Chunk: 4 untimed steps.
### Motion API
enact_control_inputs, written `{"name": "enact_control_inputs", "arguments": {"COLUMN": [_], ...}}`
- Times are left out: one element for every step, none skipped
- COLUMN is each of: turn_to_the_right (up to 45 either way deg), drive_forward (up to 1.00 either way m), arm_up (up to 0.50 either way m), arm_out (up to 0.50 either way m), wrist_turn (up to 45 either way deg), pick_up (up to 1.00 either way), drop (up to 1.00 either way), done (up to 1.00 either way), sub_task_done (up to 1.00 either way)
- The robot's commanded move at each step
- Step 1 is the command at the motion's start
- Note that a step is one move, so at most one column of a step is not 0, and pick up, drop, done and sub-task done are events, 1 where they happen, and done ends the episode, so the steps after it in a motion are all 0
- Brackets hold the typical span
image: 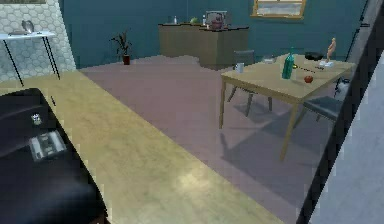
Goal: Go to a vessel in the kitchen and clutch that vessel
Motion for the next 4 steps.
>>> {"name": "enact_control_inputs", "arguments": {"turn_to_the_right": [3.0,0.0,0.0,9.0], "drive_forward": [0.0,0.3,1.0,0.0], "arm_up": [0.0,0.0,0.0,0.0], "arm_out": [0.0,0.0,0.0,0.0], "wrist_turn": [0.0,0.0,0.0,0.0], "pick_up": [0.0,0.0,0.0,0.0], "drop": [0.0,0.0,0.0,0.0], "done": [0.0,0.0,0.0,0.0], "sub_task_done": [0.0,0.0,0.0,0.0]}}
